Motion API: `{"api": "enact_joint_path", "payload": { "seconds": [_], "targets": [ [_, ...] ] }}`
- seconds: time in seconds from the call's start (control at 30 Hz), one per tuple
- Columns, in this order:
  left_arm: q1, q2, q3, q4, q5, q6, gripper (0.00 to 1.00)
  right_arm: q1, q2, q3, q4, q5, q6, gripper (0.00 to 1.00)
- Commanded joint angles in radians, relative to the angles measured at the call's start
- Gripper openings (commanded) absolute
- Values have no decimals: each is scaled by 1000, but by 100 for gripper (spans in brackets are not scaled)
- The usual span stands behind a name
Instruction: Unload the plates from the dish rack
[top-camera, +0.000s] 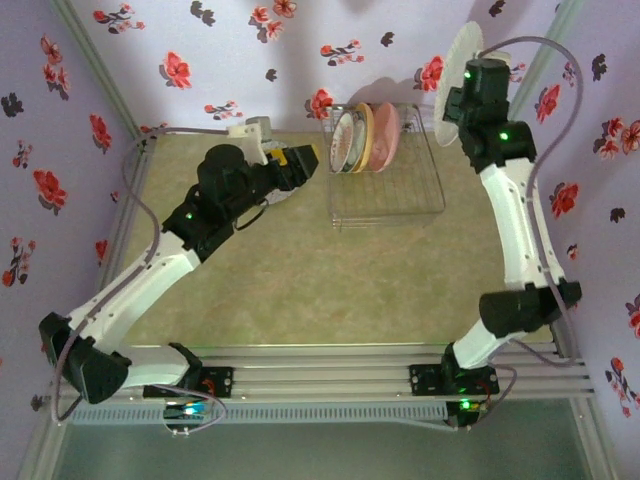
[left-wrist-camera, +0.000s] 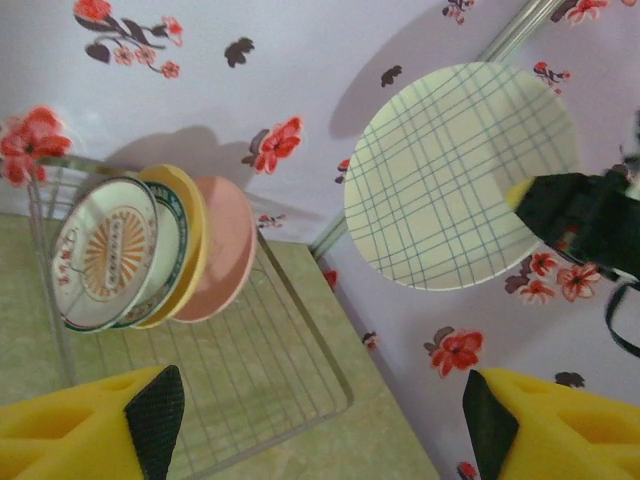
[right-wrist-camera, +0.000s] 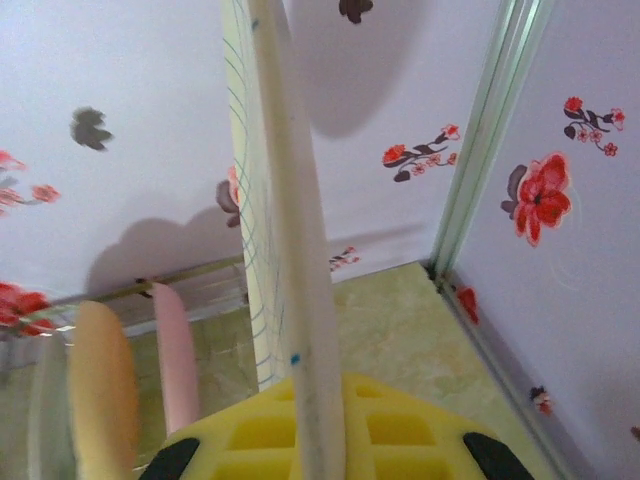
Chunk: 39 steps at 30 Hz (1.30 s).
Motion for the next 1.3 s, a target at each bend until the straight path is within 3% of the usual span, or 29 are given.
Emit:
{"api": "enact_joint_path", "payload": {
  "seconds": [0.0, 0.3, 0.5, 0.8, 0.97, 1.27],
  "targets": [
    [24, 31, 62, -1, 69, -64, 77, 8, -128, -81, 106, -109, 96, 0],
    [116, 159, 131, -8, 212, -283, 78, 8, -293, -276, 232, -535, 368, 0],
    [157, 233, 156, 36, 281, -414, 78, 8, -289, -351, 371, -714, 595, 0],
    [186, 291, 151, 111, 311, -520, 76, 16, -194, -317, 386, -892, 738, 0],
    [187, 307, 148, 129, 318, -550, 67, 20, -193, -347, 395, -906, 772, 0],
    [186, 322, 148, 144, 323, -581, 32, 19, -187, -406, 448, -939, 833, 0]
  ]
}}
